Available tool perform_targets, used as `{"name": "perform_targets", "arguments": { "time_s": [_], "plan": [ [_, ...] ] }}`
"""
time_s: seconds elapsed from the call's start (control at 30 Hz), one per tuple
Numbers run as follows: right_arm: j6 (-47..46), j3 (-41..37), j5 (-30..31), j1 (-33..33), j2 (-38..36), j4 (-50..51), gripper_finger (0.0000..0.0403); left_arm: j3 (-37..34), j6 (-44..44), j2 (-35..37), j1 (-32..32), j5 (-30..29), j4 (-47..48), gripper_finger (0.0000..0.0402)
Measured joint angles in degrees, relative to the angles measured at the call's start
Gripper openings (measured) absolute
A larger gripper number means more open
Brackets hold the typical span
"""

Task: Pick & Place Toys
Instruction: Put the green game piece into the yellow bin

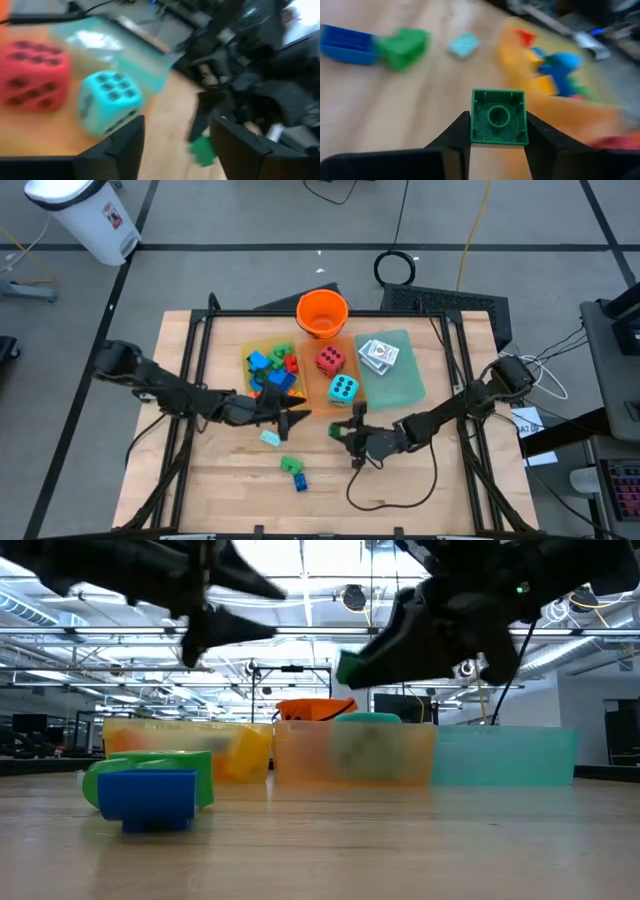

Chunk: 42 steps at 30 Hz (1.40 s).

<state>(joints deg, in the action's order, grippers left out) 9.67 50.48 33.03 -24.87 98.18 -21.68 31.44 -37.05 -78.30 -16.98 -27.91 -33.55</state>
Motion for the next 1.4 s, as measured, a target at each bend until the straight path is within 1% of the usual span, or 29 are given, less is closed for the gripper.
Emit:
{"name": "perform_targets", "arguments": {
  "time_s": [0.07,0.13,0.2,0.3,0.4,0.53,0.63,0.77,0.87,0.97,1.1,1.13,1.27,1.4],
  "plan": [
    [3.6,0.0,5.2,-0.1,-0.2,-1.2,0.0103,0.0,2.1,-3.4,0.7,2.3,-7.4,0.0246],
    [6.8,0.0,8.9,-0.3,-0.4,-2.9,0.0102,0.0,2.5,-6.1,1.5,4.9,-12.6,0.0268],
    [10.0,0.0,10.8,-0.3,-0.4,-4.9,0.0104,0.7,2.0,-8.3,2.3,7.1,-14.3,0.0287],
    [13.6,0.0,11.3,-0.3,-0.4,-8.2,0.011,2.4,1.2,-11.5,3.3,9.1,-13.2,0.0306],
    [16.4,0.0,12.0,0.5,-0.4,-10.8,0.0109,5.1,0.7,-15.0,3.8,12.1,-12.9,0.0315],
    [16.9,0.0,11.9,1.6,-0.4,-11.6,0.0104,9.6,1.1,-19.0,4.2,15.8,-12.8,0.0315],
    [16.8,0.0,11.9,1.7,-0.4,-11.6,0.0106,12.1,2.1,-21.2,4.4,16.5,-12.8,0.0309],
    [16.8,0.0,11.9,1.6,-0.4,-11.8,0.0111,13.8,1.7,-22.2,5.0,16.8,-10.9,0.0286],
    [16.8,0.0,12.0,1.3,-0.4,-11.6,0.011,13.9,-0.6,-22.2,6.1,18.8,-10.2,0.025],
    [16.6,0.0,11.9,1.2,-0.4,-11.9,0.0112,13.9,-1.6,-22.3,7.2,21.5,-10.1,0.0194],
    [14.7,0.0,11.9,0.9,-0.4,-12.0,0.0128,13.9,-2.7,-22.2,8.3,24.7,-10.0,0.0106],
    [12.9,0.0,12.1,0.8,-0.4,-12.0,0.0133,13.9,-2.7,-22.2,8.7,25.9,-10.0,0.0096],
    [4.0,0.0,12.2,0.1,-0.4,-12.4,0.0148,13.9,-1.0,-20.0,10.2,28.8,-7.7,0.0097],
    [-1.4,0.0,13.0,-1.1,-1.4,-10.6,0.0158,13.8,2.2,-14.2,11.4,28.7,1.1,0.0097]
  ]
}}
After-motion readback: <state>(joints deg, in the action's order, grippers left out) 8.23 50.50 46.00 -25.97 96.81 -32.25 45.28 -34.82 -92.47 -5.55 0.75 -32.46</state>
